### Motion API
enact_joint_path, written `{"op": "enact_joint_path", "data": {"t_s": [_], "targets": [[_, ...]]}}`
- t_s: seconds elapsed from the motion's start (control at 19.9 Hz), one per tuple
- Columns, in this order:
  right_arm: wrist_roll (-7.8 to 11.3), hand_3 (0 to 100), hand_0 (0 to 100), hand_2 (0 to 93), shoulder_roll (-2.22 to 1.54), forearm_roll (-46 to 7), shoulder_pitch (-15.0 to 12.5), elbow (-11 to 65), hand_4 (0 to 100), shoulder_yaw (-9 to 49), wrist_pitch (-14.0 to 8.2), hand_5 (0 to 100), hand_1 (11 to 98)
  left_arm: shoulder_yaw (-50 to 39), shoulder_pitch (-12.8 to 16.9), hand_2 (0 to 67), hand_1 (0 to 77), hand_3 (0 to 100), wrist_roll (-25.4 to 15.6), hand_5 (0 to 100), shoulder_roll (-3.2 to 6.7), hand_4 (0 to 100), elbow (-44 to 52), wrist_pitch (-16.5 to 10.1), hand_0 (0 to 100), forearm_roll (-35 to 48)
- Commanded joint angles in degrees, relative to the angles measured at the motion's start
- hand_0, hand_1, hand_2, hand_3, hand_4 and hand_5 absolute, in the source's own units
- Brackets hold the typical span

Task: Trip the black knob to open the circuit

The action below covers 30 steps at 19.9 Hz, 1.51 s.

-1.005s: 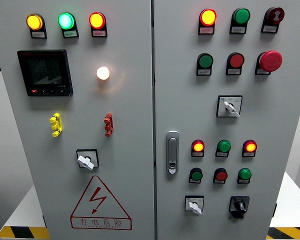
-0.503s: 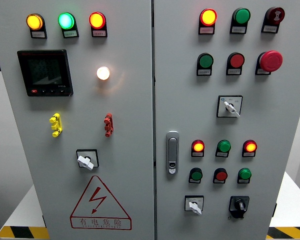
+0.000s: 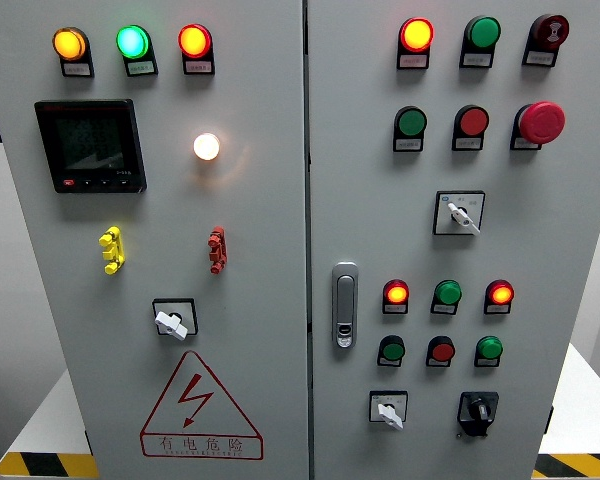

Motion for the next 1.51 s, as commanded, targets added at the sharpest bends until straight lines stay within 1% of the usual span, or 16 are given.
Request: {"op": "enact_joint_path", "data": {"t_s": [0.0, 0.05, 0.15, 0.25, 0.3, 0.5, 0.55, 0.6, 0.8, 0.85, 0.9, 1.01, 1.36, 1.41, 1.46], "targets": [[-1.26, 88, 100, 0.0, 0.08, 0.14, 1.94, -0.1, 99, 0.07, -0.09, 100, 51.0, 0.0, 0.0, 13.0, 3.0, 21, 0.0, 1, 0.03, 7, 0.0, 0.0, 0, 0.0], [-1.61, 88, 100, 0.0, 0.08, 0.23, 2.55, -0.01, 99, 0.07, -0.27, 100, 50.9, 0.0, 0.0, 13.0, 3.0, 21, 0.0, 1, 0.03, 7, 0.0, 0.0, 0, 0.0], [-1.61, 88, 100, 0.0, -0.1, 0.14, 3.43, -0.1, 99, 0.16, -1.23, 100, 50.7, 0.0, 0.0, 13.0, 3.0, 21, 0.0, 1, 0.03, 7, 0.0, 0.0, 0, 0.0], [-1.44, 88, 100, 0.0, -0.1, 0.14, 4.49, -0.36, 99, 0.42, -1.76, 100, 50.1, 0.0, 0.0, 13.0, 3.0, 21, 0.0, 1, 0.03, 7, 0.0, 0.0, 0, 0.0], [-1.26, 88, 100, 0.0, -0.01, -0.03, 4.93, -0.45, 99, 0.42, -1.76, 100, 50.0, 0.0, 0.0, 13.0, 3.0, 21, 0.0, 1, 0.03, 7, 0.0, 0.0, 0, 0.0], [-1.26, 89, 100, 0.0, -0.01, -0.03, 6.86, -1.24, 99, 0.95, -1.76, 100, 49.5, 0.0, 0.0, 13.0, 3.0, 21, 0.0, 1, 0.03, 7, 0.0, 0.0, 0, 0.0], [-1.35, 89, 100, 0.0, 0.07, -0.03, 7.13, -1.16, 99, 0.95, -1.76, 100, 49.4, 0.0, 0.0, 13.0, 3.0, 21, 0.0, 1, 0.03, 7, 0.0, 0.0, 0, 0.0], [-1.35, 89, 100, 0.0, -0.01, -0.03, 7.39, -1.24, 99, 0.86, -1.76, 100, 49.4, 0.0, 0.0, 13.0, 3.0, 21, 0.0, 1, 0.03, 7, 0.0, 0.0, 0, 0.0], [-1.35, 89, 100, 0.0, -0.01, -0.03, 8.18, -1.68, 99, 0.42, -1.76, 100, 49.1, 0.0, 0.0, 13.0, 3.0, 21, 0.0, 1, 0.03, 7, 0.0, 0.0, 0, 0.0], [-1.44, 89, 100, 0.0, -0.01, -0.03, 8.79, -2.12, 99, 0.42, -1.76, 100, 49.0, 0.0, 0.0, 13.0, 3.0, 21, 0.0, 1, -0.06, 7, 0.0, 0.0, 0, 0.0], [-1.35, 90, 100, 0.0, 0.07, -0.03, 9.32, -2.64, 99, 0.33, -1.76, 100, 48.9, 0.0, 0.0, 13.0, 3.0, 21, 0.0, 1, 0.03, 7, 0.0, 0.0, 0, 0.0], [-1.44, 90, 100, 0.0, 0.08, -0.03, 10.29, -3.7, 99, 0.59, -1.76, 100, 48.9, 0.0, 0.0, 13.0, 3.1, 21, 0.0, 1, 0.03, 7, 0.0, 0.0, 0, 0.0], [-1.44, 90, 100, 0.0, 0.08, -0.12, 11.08, -5.11, 99, 0.86, -1.67, 100, 48.8, 0.0, 0.0, 13.0, 3.1, 21, 0.0, 1, 0.03, 7, 0.0, 0.0, 0, 0.0], [-1.35, 90, 100, 0.0, -0.01, -0.03, 11.08, -5.28, 99, 0.95, -1.67, 100, 48.8, 0.0, 0.0, 13.0, 3.1, 21, 0.0, 1, 0.03, 7, 0.0, 0.0, 0, 0.0], [-1.44, 91, 100, 0.0, -0.01, -0.12, 11.08, -5.46, 99, 1.04, -1.67, 100, 48.9, 0.0, 0.0, 13.0, 3.1, 21, 0.0, 1, 0.03, 7, 0.0, 0.0, 0, 0.0]]}}
